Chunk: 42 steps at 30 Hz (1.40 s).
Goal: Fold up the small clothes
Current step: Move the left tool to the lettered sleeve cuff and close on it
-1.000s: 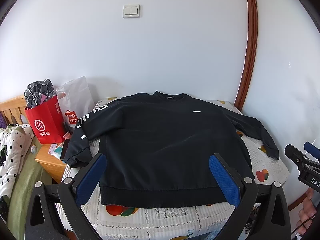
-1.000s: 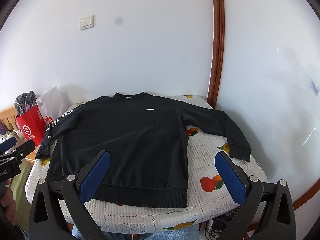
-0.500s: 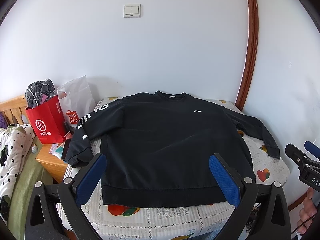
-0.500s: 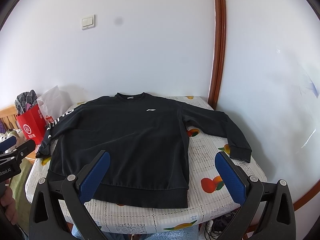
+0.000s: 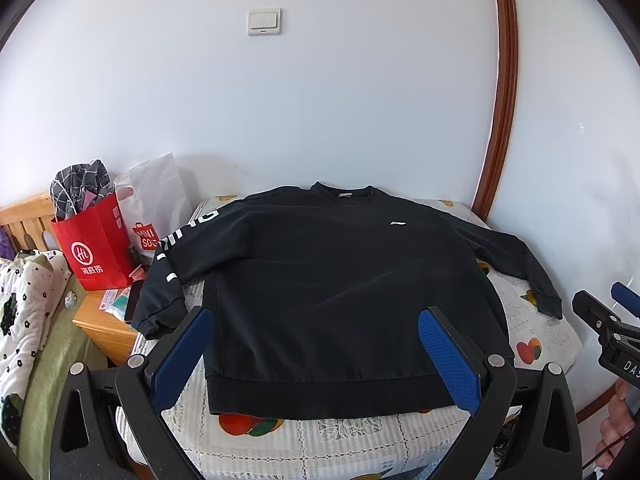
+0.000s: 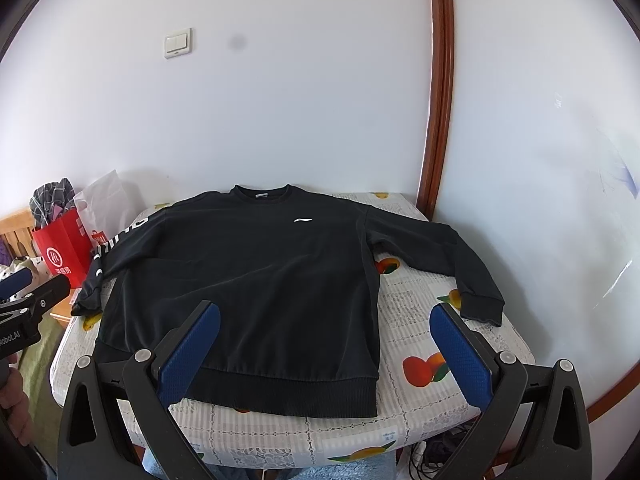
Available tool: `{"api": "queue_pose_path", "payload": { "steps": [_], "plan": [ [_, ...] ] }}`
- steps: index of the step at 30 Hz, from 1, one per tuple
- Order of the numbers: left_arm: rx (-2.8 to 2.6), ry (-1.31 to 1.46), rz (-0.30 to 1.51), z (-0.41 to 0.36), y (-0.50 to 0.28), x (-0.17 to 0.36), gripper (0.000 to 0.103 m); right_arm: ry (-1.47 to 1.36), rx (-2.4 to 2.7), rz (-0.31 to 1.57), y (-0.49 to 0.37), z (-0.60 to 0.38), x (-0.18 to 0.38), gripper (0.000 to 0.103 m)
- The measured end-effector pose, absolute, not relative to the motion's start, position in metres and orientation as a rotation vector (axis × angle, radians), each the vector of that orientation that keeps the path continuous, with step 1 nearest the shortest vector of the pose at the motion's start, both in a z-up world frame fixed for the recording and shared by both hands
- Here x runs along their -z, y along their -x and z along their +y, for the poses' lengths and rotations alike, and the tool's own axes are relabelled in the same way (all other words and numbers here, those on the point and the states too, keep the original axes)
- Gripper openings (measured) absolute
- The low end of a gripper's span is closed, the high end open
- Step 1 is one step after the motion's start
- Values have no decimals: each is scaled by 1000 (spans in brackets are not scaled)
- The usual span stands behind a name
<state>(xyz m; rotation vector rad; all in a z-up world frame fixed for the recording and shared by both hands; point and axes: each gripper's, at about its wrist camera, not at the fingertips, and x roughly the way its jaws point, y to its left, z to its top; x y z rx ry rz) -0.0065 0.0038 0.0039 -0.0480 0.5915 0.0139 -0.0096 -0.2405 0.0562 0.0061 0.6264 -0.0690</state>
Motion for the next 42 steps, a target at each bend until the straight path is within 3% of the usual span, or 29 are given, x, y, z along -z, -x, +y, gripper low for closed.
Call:
{"api": "queue_pose_path", "payload": {
  "steps": [17, 36, 42],
  "plan": [
    [9, 47, 681, 23, -46, 15, 103, 19, 52, 680, -29, -216, -44, 103],
    [-167, 62, 894, 108, -135, 120, 101, 34, 34, 923, -132, -182, 60, 103],
    [-313, 53, 905, 162, -160, 140, 93, 62, 9, 941, -153, -164, 81, 103]
  ]
}}
